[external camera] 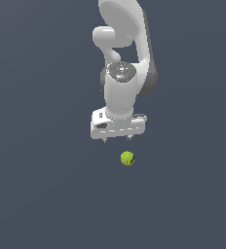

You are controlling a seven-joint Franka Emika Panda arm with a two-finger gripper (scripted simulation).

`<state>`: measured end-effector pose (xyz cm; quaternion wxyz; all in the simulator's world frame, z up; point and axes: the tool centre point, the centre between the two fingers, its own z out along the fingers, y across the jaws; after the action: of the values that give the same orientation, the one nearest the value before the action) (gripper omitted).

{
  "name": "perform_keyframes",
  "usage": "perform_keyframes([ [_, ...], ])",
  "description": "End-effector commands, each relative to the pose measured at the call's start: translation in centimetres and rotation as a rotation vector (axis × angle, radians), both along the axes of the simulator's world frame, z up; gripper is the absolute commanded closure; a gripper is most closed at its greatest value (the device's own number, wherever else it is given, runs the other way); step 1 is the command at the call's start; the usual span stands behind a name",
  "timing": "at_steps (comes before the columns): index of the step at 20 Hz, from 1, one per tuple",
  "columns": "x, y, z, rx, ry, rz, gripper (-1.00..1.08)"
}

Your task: Pick up the object and move it to a goal position.

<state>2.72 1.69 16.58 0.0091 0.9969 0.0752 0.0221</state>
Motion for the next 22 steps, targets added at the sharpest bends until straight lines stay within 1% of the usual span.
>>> perform_keyframes([
  [1,0.5,0.8,-1.1,-0.002,0.008,0.058,-0.92],
  [7,1.8,3.0,-4.3,-0.002,0.03,0.227,-0.92],
  [12,2.4,4.4,-6.2,0.002,0.041,0.325,-0.92],
  [17,2.6,5.1,-7.3,0.005,0.047,0.376,-0.92],
  [22,2.6,5.1,-7.4,0.006,0.048,0.379,-0.92],
])
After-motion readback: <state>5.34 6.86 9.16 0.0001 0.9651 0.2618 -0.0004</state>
